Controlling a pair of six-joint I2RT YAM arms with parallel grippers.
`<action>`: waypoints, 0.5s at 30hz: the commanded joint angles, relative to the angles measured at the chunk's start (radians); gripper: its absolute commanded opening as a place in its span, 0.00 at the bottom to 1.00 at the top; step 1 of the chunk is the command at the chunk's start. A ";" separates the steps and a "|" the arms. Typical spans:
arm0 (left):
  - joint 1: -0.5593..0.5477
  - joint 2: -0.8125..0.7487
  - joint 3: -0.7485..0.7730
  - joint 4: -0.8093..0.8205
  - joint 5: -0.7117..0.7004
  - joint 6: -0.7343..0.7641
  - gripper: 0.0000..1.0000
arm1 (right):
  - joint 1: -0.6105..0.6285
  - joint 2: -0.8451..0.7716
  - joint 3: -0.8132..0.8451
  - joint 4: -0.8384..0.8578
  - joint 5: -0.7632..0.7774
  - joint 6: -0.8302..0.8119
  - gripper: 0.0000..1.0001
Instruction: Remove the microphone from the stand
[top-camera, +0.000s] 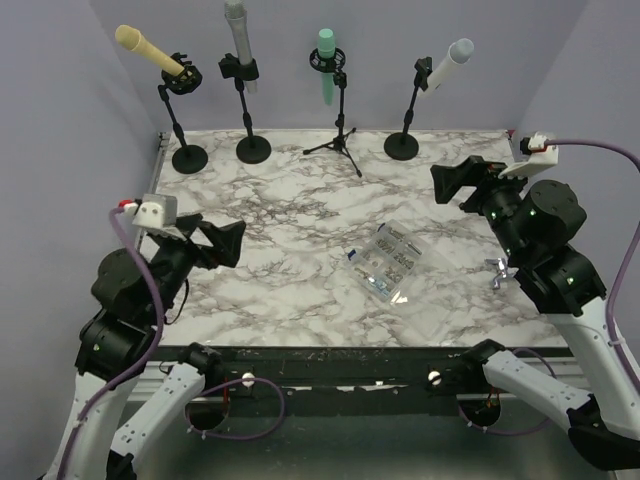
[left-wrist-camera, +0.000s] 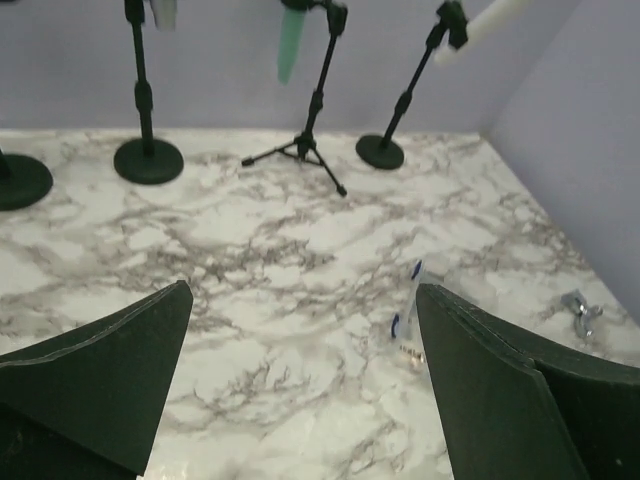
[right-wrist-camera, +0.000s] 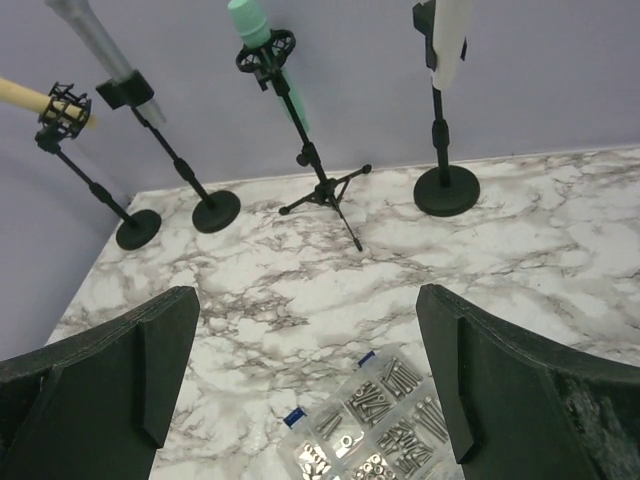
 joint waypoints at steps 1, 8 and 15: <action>0.004 0.051 -0.085 -0.052 0.045 -0.025 0.99 | -0.006 -0.008 -0.019 0.040 -0.084 -0.020 1.00; 0.040 0.186 -0.147 -0.016 0.055 -0.067 0.99 | -0.006 -0.015 -0.058 0.048 -0.146 -0.031 1.00; 0.226 0.382 -0.162 0.131 0.259 -0.178 0.99 | -0.006 -0.054 -0.087 0.044 -0.159 -0.035 1.00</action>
